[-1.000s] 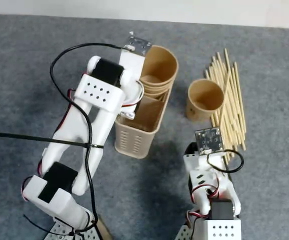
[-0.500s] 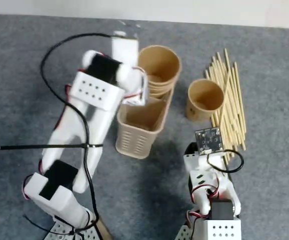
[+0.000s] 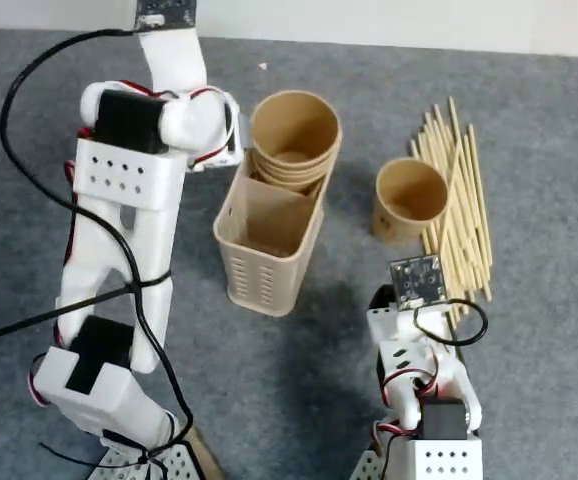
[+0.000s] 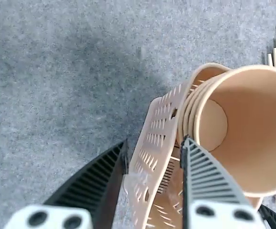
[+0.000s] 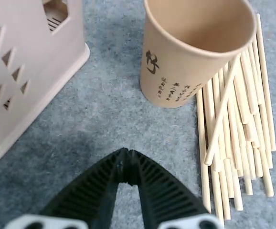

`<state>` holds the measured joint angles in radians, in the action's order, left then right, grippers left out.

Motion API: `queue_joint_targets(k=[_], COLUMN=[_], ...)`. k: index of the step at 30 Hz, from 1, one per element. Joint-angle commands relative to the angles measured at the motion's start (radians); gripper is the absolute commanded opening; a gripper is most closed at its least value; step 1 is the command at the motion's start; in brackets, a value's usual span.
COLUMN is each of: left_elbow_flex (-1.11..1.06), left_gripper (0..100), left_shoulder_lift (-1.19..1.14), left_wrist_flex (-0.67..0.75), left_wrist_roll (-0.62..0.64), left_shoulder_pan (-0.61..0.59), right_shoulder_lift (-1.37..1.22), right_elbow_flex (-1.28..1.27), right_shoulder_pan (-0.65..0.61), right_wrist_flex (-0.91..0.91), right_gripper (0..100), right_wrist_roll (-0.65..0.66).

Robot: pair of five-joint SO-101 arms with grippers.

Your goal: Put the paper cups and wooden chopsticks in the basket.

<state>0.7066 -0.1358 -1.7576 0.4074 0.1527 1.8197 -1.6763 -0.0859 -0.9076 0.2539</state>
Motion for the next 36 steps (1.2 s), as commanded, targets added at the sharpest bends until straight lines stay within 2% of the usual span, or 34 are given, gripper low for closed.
queue_joint_targets(k=[1, 7, 13, 18, 22, 26, 31, 36], left_elbow_flex=[0.024, 0.022, 0.016, -0.054, -0.206, -0.357, -0.733, -1.241], left_gripper=[20, 20, 20, 20, 20, 21, 21, 20], left_shoulder_lift=[0.041, 0.186, 0.329, 0.338, 0.341, 0.357, 0.542, 0.822], left_wrist_flex=[-0.008, -0.003, -0.005, -0.011, -0.005, 0.046, 0.265, 0.542], left_wrist_roll=[0.006, 0.005, 0.000, -0.183, -0.238, -0.239, -0.239, -0.304], left_shoulder_pan=[-0.012, -0.094, -0.294, -0.417, -0.473, -0.495, -0.490, -0.504], right_shoulder_lift=[0.013, 0.008, 0.007, 0.004, -0.097, -0.403, -0.834, -1.133], right_elbow_flex=[-0.085, -0.079, -0.024, 0.185, 0.389, 0.565, 0.886, 1.353], right_shoulder_pan=[-0.002, 0.021, 0.108, 0.082, 0.053, 0.019, -0.079, -0.252], right_wrist_flex=[0.019, 0.013, 0.001, -0.151, -0.208, -0.214, -0.239, -0.450], right_gripper=[1.0, 1.0, 1.0, 1.0, 1.0, 1.0, 1.0, 1.0], right_wrist_roll=[0.015, 0.015, 0.015, 0.038, 0.074, 0.074, -0.025, -0.120])
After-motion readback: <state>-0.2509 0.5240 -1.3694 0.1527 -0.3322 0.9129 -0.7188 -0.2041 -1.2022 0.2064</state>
